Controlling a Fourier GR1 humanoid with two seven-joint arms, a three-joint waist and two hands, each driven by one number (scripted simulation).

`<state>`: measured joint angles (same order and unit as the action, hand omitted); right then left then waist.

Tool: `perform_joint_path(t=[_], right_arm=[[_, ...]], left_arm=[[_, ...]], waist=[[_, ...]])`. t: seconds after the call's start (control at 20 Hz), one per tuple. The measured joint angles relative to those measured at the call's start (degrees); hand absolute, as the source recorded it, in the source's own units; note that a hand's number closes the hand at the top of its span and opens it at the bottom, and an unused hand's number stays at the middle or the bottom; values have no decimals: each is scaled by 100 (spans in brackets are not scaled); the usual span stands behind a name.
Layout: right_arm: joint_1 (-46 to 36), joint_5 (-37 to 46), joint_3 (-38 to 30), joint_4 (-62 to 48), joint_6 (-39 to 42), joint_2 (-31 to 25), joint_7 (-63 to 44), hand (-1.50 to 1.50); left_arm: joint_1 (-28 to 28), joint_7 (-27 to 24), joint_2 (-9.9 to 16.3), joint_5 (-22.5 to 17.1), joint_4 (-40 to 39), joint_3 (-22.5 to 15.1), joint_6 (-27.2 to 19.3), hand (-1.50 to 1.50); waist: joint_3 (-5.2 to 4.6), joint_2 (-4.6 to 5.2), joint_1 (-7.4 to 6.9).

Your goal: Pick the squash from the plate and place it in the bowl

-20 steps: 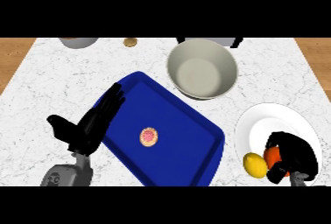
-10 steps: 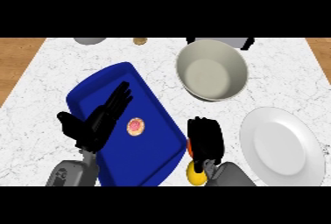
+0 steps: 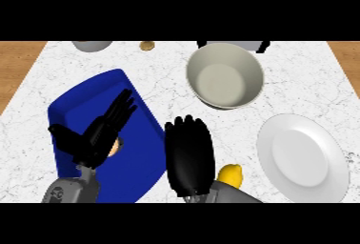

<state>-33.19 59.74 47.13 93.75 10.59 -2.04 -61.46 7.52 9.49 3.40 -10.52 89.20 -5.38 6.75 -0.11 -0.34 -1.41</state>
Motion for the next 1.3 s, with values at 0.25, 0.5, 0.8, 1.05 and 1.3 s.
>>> perform_joint_path(t=[0.25,0.5,0.8,1.05,1.3], right_arm=[[-817,-119,17,514,126,59,-379,150],[-1419,-249,-313,600,225,79,-466,150],[-1846,-182,-1026,115,224,115,-190,150],[-2035,-37,-1835,-567,66,100,230,150],[-2157,36,-2488,-1342,-405,24,759,150]], left_arm=[[-71,127,-43,30,134,-57,-62,0],[-161,62,-27,51,106,-42,-35,0],[-132,114,-109,140,151,-100,-136,0],[-229,164,-156,191,318,-164,-193,0],[-129,162,-160,189,269,-105,-187,0]], waist=[[2,-7,36],[3,1,66],[6,17,90],[9,34,84],[10,44,85]])
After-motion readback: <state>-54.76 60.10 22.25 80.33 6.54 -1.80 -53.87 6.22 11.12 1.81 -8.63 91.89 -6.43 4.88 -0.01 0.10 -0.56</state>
